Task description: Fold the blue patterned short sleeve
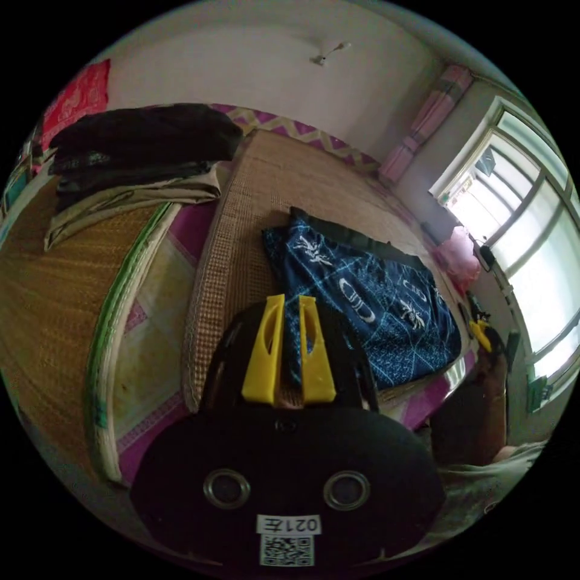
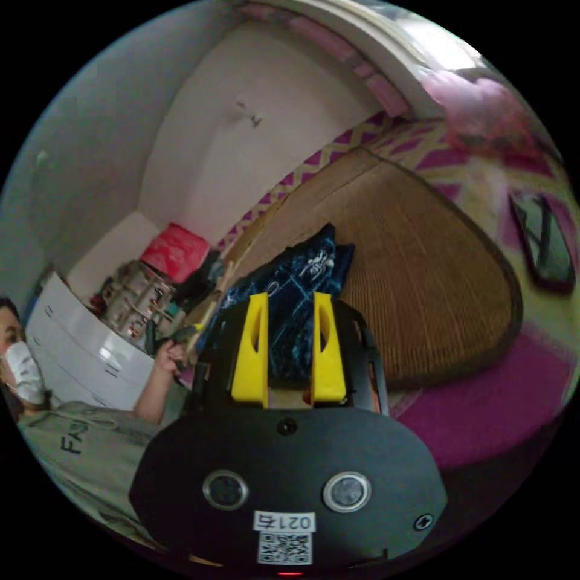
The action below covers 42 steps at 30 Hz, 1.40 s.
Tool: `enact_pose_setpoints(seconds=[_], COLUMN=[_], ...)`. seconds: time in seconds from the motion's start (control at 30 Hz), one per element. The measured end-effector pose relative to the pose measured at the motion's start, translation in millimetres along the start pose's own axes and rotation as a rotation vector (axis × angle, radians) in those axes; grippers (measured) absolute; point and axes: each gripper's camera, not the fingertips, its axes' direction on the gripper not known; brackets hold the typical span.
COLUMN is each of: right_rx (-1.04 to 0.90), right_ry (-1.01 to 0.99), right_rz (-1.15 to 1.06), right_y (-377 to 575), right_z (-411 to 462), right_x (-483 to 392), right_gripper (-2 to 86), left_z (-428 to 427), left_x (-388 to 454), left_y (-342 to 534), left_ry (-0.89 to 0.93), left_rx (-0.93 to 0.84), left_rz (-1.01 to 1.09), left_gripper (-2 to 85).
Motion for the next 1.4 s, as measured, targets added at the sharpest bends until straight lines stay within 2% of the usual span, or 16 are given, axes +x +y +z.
enact_pose_setpoints(seconds=[0.17, 0.33, 0.4, 0.47, 0.57, 0.67, 0.77, 0.83, 1.07, 1.2, 1.3, 1.4], right_rx=[-0.265, -0.388, -0.39, -0.419, -0.462, -0.499, -0.52, -0.522, -0.439, -0.381, -0.339, -0.351], right_ry=[0.215, 0.198, 0.117, 0.031, -0.014, -0.044, -0.035, -0.018, -0.145, -0.053, -0.015, 0.09], right_rz=[-0.135, -0.038, -0.006, 0.013, 0.014, 0.021, 0.019, 0.004, -0.012, -0.088, -0.088, -0.023], right_y=[-97.8, -141.1, -151.8, -163.9, -176.1, -186.7, -194.8, -199.1, -239.0, -279.0, -306.2, -320.3], right_z=[81.8, 113.4, 114.5, 120.6, 134.5, 152.7, 168.8, 174.0, 159.0, 155.6, 167.4, 194.8], right_x=[32.3, 93.7, 111.4, 126.9, 137.5, 144.1, 147.2, 147.4, 141.5, 122.0, 122.0, 137.1], right_gripper=[13.6, 13.7, 13.9, 13.9, 12.9, 10.2, 6.3, 4.1, 1.0, 1.5, 3.4, 9.7], left_z=[42.9, 72.2, 84.2, 93.7, 103.1, 116.8, 126.4, 133.4, 103.9, 96.2, 117.1, 143.6], left_x=[-0.9, -32.0, -53.0, -75.5, -91.6, -91.7, -95.0, -99.8, -119.1, -115.7, -124.1, -141.4], left_y=[-66.2, -118.7, -135.6, -153.6, -176.6, -196.1, -216.2, -226.0, -278.4, -315.7, -337.7, -345.8], left_ry=[-0.075, -0.125, -0.036, 0.128, 0.272, 0.311, 0.286, 0.337, 0.504, 0.452, 0.411, 0.298], left_rx=[-0.074, -0.136, -0.186, -0.205, -0.238, -0.291, -0.321, -0.347, -0.196, -0.128, -0.136, -0.169], left_rz=[0.154, 0.122, 0.067, 0.026, 0.031, 0.077, 0.06, 0.036, 0.054, 0.078, 0.009, -0.089], left_gripper=[6.3, 9.3, 11.9, 13.7, 13.9, 12.3, 6.0, 0.9, -0.8, -0.7, -0.5, -0.3])
